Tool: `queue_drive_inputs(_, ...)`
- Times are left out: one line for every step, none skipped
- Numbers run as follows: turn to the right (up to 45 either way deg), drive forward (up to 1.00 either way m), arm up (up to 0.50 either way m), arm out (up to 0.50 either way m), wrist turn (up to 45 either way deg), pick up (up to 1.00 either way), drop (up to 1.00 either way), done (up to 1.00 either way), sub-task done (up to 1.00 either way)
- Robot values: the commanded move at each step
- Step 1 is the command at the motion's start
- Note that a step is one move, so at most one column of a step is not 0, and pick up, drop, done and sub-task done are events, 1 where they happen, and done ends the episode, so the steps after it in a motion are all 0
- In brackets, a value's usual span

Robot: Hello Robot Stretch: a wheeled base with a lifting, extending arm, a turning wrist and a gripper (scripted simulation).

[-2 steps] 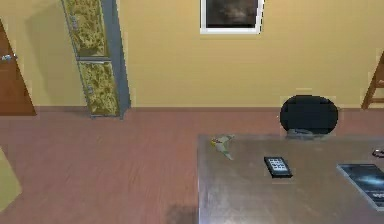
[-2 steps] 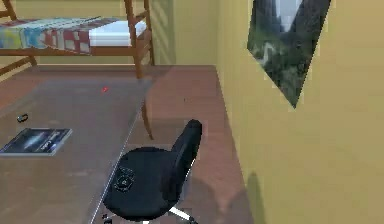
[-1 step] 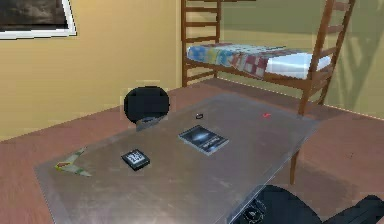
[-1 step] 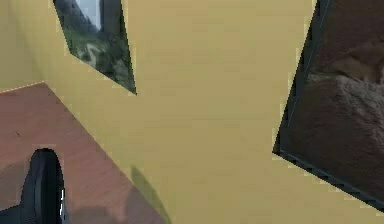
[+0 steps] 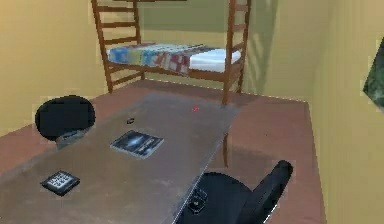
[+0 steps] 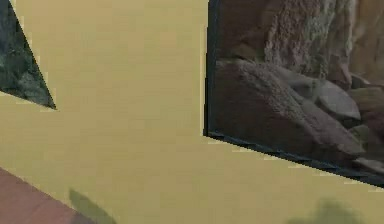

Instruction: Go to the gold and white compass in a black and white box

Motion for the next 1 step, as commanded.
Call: queue_drive_inputs(0.0,0.00,0.00,0.00,0.0,0.00,0.00,1.00,0.00)
